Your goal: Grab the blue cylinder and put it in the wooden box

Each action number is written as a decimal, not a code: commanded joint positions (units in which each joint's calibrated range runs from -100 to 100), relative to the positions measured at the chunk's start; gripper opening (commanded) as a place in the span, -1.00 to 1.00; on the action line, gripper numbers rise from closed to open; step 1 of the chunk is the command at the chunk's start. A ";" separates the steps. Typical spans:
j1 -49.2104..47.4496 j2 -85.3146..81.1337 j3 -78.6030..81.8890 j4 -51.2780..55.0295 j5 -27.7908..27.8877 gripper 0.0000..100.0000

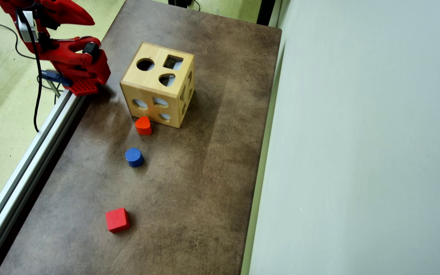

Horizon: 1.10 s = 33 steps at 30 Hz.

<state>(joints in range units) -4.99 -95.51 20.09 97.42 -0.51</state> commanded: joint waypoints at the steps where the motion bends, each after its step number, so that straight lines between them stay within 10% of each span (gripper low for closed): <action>1: -0.21 0.18 0.12 0.25 0.20 -0.97; 33: -0.13 0.26 -0.68 -0.23 0.44 -0.96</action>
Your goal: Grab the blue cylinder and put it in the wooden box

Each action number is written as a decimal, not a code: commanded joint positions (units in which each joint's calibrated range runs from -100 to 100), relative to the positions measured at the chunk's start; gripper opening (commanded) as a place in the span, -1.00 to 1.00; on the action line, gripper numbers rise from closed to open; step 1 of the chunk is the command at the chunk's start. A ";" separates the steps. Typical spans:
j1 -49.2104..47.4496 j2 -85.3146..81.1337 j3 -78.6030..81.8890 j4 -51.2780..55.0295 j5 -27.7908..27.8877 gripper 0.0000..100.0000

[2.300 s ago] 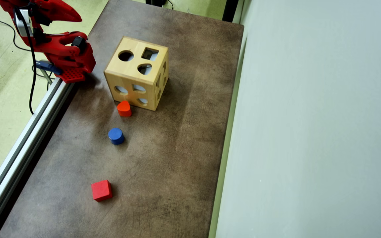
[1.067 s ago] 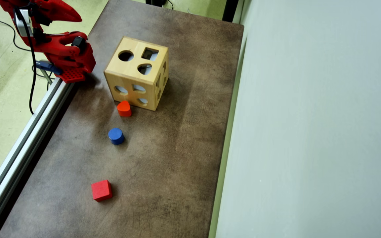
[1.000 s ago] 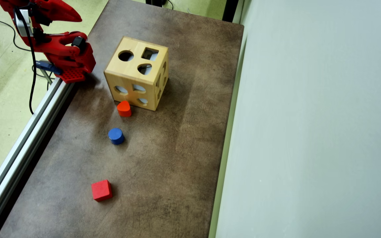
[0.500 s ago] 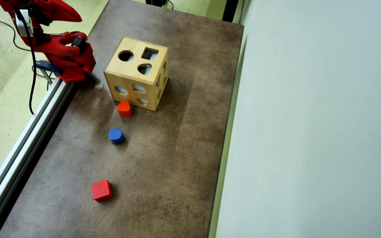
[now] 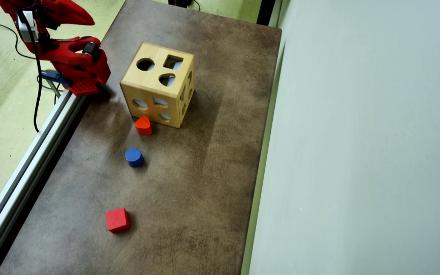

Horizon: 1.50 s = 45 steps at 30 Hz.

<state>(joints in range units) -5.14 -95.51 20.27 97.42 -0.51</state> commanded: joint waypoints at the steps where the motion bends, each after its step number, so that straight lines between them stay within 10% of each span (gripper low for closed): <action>1: 0.09 0.26 -0.86 -0.23 0.44 -0.96; 25: 0.61 31.69 -23.13 0.25 4.88 -0.83; 45: 30.70 59.63 -24.39 -0.47 11.48 -0.64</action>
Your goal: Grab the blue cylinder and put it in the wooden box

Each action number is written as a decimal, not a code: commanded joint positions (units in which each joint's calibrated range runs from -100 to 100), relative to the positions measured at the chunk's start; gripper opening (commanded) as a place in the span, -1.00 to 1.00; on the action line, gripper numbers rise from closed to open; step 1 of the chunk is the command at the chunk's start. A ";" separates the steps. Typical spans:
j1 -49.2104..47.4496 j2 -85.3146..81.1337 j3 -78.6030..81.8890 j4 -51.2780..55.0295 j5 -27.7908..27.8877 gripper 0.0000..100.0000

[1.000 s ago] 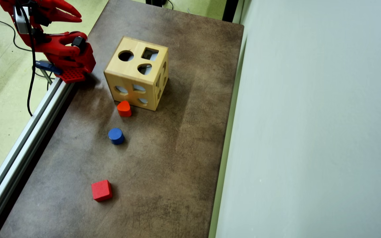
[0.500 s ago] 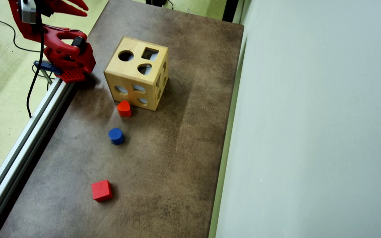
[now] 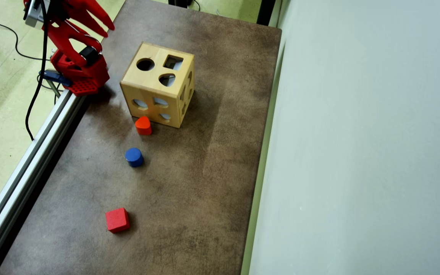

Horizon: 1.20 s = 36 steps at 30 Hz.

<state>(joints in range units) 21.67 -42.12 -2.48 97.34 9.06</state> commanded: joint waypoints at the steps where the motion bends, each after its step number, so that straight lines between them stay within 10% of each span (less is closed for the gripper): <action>1: 4.86 8.19 -1.72 -0.39 2.49 -0.64; 36: 12.51 37.74 -0.65 -15.35 8.64 -0.64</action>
<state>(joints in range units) 34.03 -5.51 -2.30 82.81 17.90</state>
